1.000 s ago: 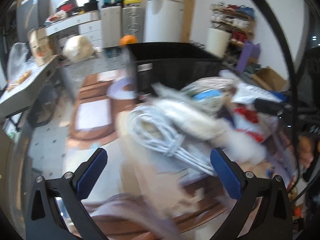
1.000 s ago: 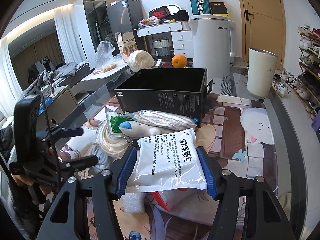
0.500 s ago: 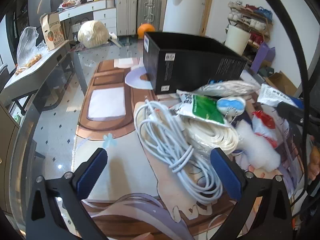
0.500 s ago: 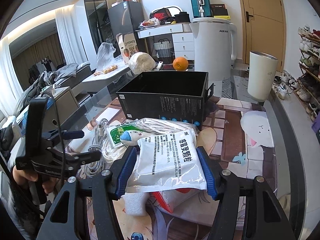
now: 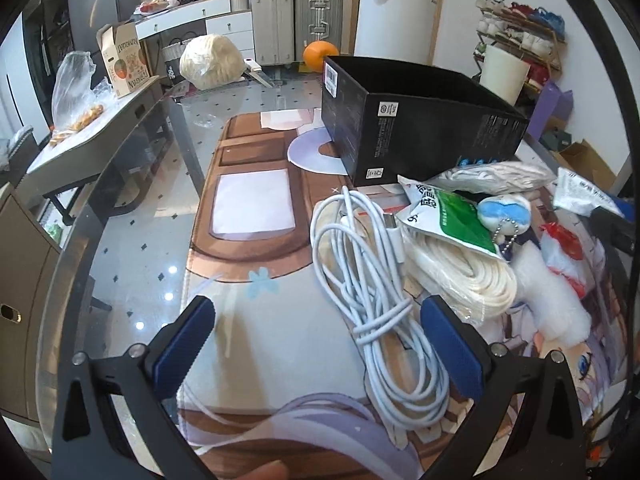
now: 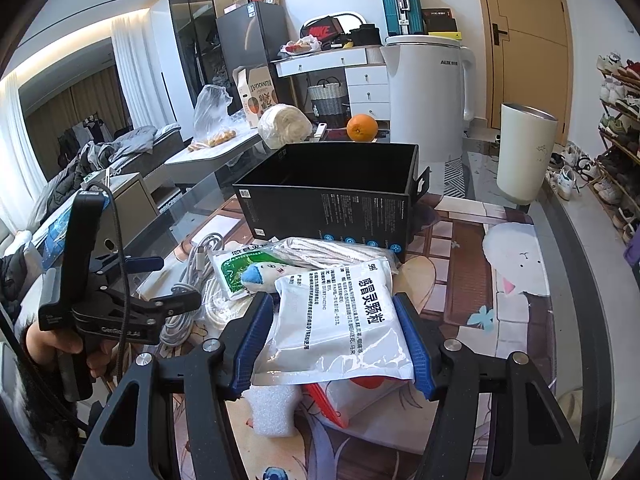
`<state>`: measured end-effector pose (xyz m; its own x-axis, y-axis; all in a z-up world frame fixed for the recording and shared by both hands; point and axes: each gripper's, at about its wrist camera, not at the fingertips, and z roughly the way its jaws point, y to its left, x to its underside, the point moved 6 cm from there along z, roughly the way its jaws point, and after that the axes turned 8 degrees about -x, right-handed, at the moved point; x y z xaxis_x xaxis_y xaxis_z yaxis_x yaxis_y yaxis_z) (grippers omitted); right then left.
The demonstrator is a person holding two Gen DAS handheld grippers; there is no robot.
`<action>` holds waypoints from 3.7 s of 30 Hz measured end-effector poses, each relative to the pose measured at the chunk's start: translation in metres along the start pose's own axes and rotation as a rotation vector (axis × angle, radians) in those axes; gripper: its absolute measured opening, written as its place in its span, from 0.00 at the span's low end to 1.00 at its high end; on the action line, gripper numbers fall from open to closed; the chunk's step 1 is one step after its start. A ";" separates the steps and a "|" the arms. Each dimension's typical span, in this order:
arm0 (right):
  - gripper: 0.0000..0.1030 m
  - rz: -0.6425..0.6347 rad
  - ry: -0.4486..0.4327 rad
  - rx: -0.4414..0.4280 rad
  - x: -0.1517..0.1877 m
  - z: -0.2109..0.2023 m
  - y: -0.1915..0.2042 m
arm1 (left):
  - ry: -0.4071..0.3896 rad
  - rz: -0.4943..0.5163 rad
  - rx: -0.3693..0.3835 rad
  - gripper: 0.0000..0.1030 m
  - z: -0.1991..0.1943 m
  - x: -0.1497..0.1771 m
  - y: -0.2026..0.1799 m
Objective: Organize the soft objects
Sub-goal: 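Lift the white sachet with the right gripper while the left gripper grasps the white cable coil, then carry sachet and cable coil over the black box while the right gripper releases the sachet inside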
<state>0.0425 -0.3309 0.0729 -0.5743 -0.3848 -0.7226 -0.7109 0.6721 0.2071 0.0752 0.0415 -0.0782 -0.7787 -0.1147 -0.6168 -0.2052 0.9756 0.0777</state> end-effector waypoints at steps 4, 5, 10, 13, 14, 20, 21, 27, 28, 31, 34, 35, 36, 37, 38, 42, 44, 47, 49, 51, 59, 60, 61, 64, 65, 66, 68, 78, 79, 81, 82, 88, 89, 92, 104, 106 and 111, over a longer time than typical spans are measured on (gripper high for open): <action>0.60 -0.008 0.001 0.005 -0.001 -0.001 0.001 | 0.006 -0.003 0.029 0.93 0.001 0.001 -0.001; 0.60 -0.011 0.001 0.006 -0.001 -0.001 0.002 | 0.001 -0.003 0.032 0.90 0.000 0.001 -0.001; 0.60 -0.013 0.000 0.006 -0.001 -0.002 0.004 | -0.052 0.010 0.082 0.55 -0.008 0.001 -0.004; 0.60 -0.021 0.002 0.006 -0.001 -0.002 0.005 | -0.066 0.014 0.103 0.36 -0.010 0.001 -0.004; 0.60 -0.023 0.003 0.007 -0.002 -0.003 0.006 | -0.068 0.016 0.104 0.33 -0.011 0.001 -0.004; 0.60 -0.034 0.000 0.009 -0.003 -0.006 0.008 | -0.093 0.020 0.122 0.27 -0.017 0.001 -0.005; 0.60 -0.034 -0.003 0.012 -0.003 -0.006 0.008 | -0.105 0.019 0.126 0.27 -0.019 0.000 -0.005; 0.60 -0.045 -0.011 0.010 -0.008 -0.009 0.013 | -0.169 0.006 0.162 0.27 -0.037 -0.007 -0.004; 0.60 -0.046 -0.016 0.008 -0.010 -0.009 0.014 | -0.179 0.003 0.163 0.27 -0.041 -0.008 -0.003; 0.60 -0.054 -0.028 0.001 -0.014 -0.011 0.016 | -0.203 -0.003 0.170 0.27 -0.050 -0.015 -0.003; 0.60 -0.059 -0.036 -0.002 -0.019 -0.011 0.017 | -0.222 -0.008 0.179 0.27 -0.057 -0.020 -0.004; 0.60 -0.061 -0.042 0.000 -0.021 -0.011 0.017 | -0.228 -0.009 0.180 0.27 -0.059 -0.023 -0.005; 0.60 -0.063 -0.046 0.002 -0.023 -0.012 0.017 | -0.234 -0.008 0.182 0.27 -0.060 -0.026 -0.006; 0.60 -0.064 -0.049 0.007 -0.025 -0.012 0.017 | -0.241 -0.009 0.184 0.28 -0.062 -0.029 -0.006; 0.60 -0.064 -0.055 0.012 -0.028 -0.013 0.016 | -0.247 -0.012 0.187 0.28 -0.063 -0.033 -0.007; 0.60 -0.068 -0.076 0.019 -0.040 -0.014 0.015 | -0.267 -0.024 0.204 0.28 -0.064 -0.049 -0.009; 0.60 -0.061 -0.088 0.028 -0.046 -0.013 0.012 | -0.279 -0.028 0.209 0.28 -0.065 -0.057 -0.010; 0.60 -0.043 -0.111 0.036 -0.056 -0.011 0.006 | -0.290 -0.022 0.218 0.28 -0.065 -0.069 -0.015; 0.60 -0.038 -0.119 0.036 -0.063 -0.008 0.003 | -0.296 -0.007 0.216 0.28 -0.063 -0.078 -0.019; 0.60 -0.038 -0.124 0.040 -0.070 -0.004 0.000 | -0.304 -0.001 0.215 0.28 -0.061 -0.085 -0.021; 0.60 -0.049 -0.136 0.040 -0.092 0.010 -0.007 | -0.320 0.020 0.205 0.28 -0.049 -0.110 -0.027; 0.60 -0.049 -0.135 0.039 -0.093 0.011 -0.008 | -0.320 0.023 0.205 0.28 -0.048 -0.112 -0.027; 0.60 -0.049 -0.135 0.038 -0.096 0.013 -0.010 | -0.321 0.026 0.206 0.28 -0.047 -0.114 -0.028; 0.60 -0.049 -0.134 0.036 -0.099 0.017 -0.012 | -0.318 0.032 0.208 0.28 -0.042 -0.119 -0.029; 0.60 -0.049 -0.134 0.038 -0.100 0.018 -0.013 | -0.317 0.036 0.204 0.28 -0.039 -0.121 -0.029; 0.60 -0.048 -0.132 0.036 -0.102 0.021 -0.014 | -0.314 0.039 0.201 0.28 -0.037 -0.123 -0.030; 0.60 -0.047 -0.128 0.036 -0.104 0.025 -0.015 | -0.309 0.047 0.207 0.28 -0.032 -0.126 -0.033; 0.60 -0.066 -0.081 0.047 -0.110 0.053 -0.025 | -0.288 0.069 0.207 0.28 -0.006 -0.140 -0.043; 0.60 -0.068 -0.078 0.044 -0.111 0.055 -0.026 | -0.285 0.072 0.207 0.28 -0.004 -0.142 -0.044; 0.60 -0.072 -0.067 0.041 -0.114 0.063 -0.029 | -0.280 0.081 0.202 0.28 0.000 -0.144 -0.046; 0.60 -0.074 -0.063 0.041 -0.115 0.066 -0.029 | -0.280 0.088 0.203 0.28 0.002 -0.145 -0.047; 0.60 -0.090 -0.039 0.042 -0.118 0.079 -0.033 | -0.263 0.115 0.210 0.28 0.011 -0.151 -0.055; 0.60 -0.091 -0.038 0.045 -0.118 0.079 -0.034 | -0.263 0.122 0.209 0.28 0.012 -0.151 -0.056; 0.60 -0.100 -0.030 0.046 -0.117 0.083 -0.036 | -0.261 0.144 0.209 0.28 0.016 -0.151 -0.060; 0.60 -0.134 0.008 0.041 -0.119 0.101 -0.040 | -0.270 0.175 0.229 0.28 0.023 -0.155 -0.065; 0.60 -0.139 0.010 0.044 -0.119 0.102 -0.041 | -0.274 0.177 0.230 0.28 0.024 -0.156 -0.066; 0.71 -0.146 0.012 0.046 -0.120 0.106 -0.041 | -0.280 0.185 0.242 0.28 0.024 -0.155 -0.066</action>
<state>0.1838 -0.2453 0.0805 -0.4715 -0.4879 -0.7346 -0.7681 0.6365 0.0702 0.2241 -0.0009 -0.0065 -0.5911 0.0890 -0.8016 0.0942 0.9947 0.0410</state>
